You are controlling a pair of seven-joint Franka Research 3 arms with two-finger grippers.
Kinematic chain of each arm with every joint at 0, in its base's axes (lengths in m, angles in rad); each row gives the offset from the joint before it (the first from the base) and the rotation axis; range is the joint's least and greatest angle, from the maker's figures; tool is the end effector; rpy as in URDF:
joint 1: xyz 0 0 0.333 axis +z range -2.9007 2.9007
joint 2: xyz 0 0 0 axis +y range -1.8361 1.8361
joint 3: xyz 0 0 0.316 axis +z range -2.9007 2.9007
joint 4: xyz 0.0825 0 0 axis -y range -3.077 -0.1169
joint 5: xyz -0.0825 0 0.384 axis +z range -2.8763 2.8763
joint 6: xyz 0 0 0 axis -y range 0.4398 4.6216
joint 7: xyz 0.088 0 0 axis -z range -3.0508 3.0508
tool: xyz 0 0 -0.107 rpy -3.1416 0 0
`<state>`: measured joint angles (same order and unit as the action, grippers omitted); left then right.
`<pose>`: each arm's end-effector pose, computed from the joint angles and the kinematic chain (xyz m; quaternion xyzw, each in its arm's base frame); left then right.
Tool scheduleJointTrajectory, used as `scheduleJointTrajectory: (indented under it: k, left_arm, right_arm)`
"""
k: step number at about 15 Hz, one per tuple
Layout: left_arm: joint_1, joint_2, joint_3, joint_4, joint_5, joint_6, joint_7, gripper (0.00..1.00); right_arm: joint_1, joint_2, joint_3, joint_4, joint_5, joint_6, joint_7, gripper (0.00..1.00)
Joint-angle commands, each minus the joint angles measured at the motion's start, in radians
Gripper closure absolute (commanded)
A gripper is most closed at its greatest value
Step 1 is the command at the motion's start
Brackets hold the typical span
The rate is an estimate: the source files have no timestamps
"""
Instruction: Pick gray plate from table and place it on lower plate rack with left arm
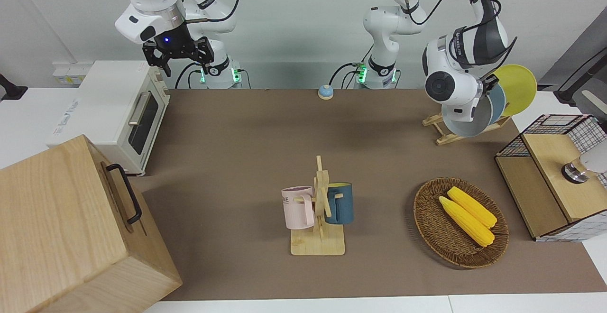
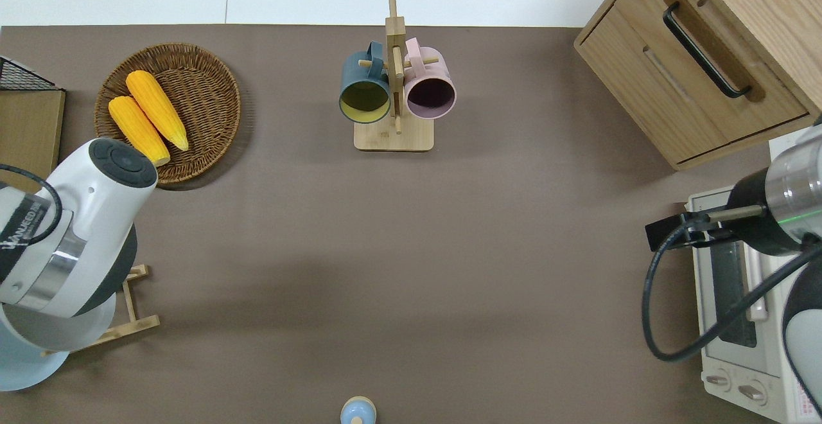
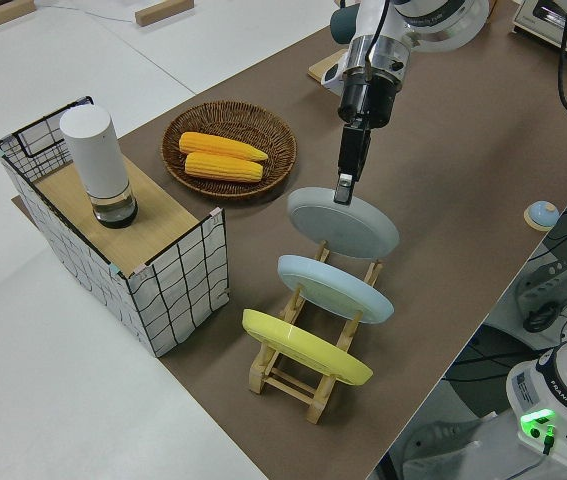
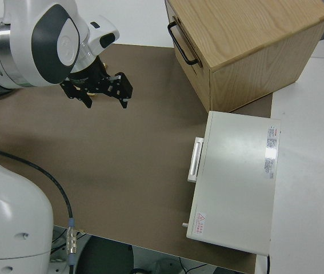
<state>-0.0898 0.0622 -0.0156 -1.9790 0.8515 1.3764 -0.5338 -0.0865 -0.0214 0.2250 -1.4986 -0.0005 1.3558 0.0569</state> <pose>0.5106 0.0384 0.4413 -0.8535 -0.1274 0.1537 0.4813 0.5197 0.0739 0.6516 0.9973 0.0405 -0.0604 0.0086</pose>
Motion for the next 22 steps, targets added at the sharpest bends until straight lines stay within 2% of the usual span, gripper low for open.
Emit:
scheduleJointTrajectory:
  k: [1,6,10,11,12,13,15,19,20,21,22]
  left_arm:
    - [-0.033,-0.005,0.005,-0.037,0.02,-0.057,-0.047,1.0]
    - [-0.053,0.047,-0.006,-0.057,0.015,-0.076,-0.175,1.0]
    - [-0.053,0.065,-0.018,-0.067,0.002,-0.073,-0.199,1.0]
    - [-0.053,0.07,-0.018,-0.067,-0.017,-0.073,-0.199,0.94]
    - [-0.053,0.07,-0.018,-0.066,-0.031,-0.07,-0.196,0.73]
    - [-0.053,0.07,-0.018,-0.064,-0.043,-0.068,-0.196,0.58]
    - [-0.053,0.065,-0.018,-0.054,-0.057,-0.065,-0.177,0.34]
    - [-0.051,0.048,-0.021,0.008,-0.169,-0.024,-0.173,0.22]
    - [-0.051,0.041,-0.021,0.031,-0.208,-0.008,-0.173,0.08]
    - [-0.053,0.035,-0.021,0.055,-0.248,-0.001,-0.175,0.0]
    - [-0.053,0.03,-0.021,0.09,-0.293,0.0,-0.175,0.0]
  right_arm:
    - [-0.015,-0.005,0.007,0.006,0.004,-0.015,-0.003,0.013]
    - [-0.015,-0.005,0.007,0.006,0.002,-0.015,-0.003,0.013]
    - [-0.015,-0.005,0.007,0.006,0.004,-0.015,-0.003,0.011]
    - [-0.013,-0.005,0.007,0.006,0.004,-0.015,-0.003,0.011]
    - [-0.015,-0.005,0.007,0.006,0.004,-0.015,-0.003,0.013]
    - [-0.015,-0.005,0.007,0.006,0.004,-0.015,-0.003,0.011]
    - [-0.015,-0.005,0.007,0.006,0.004,-0.015,-0.003,0.011]
    - [-0.013,-0.005,0.007,0.006,0.004,-0.015,-0.003,0.013]
    - [-0.015,-0.005,0.007,0.006,0.004,-0.015,-0.003,0.011]
    - [-0.013,-0.005,0.007,0.006,0.004,-0.015,-0.003,0.013]
    - [-0.015,-0.005,0.007,0.006,0.004,-0.015,-0.003,0.013]
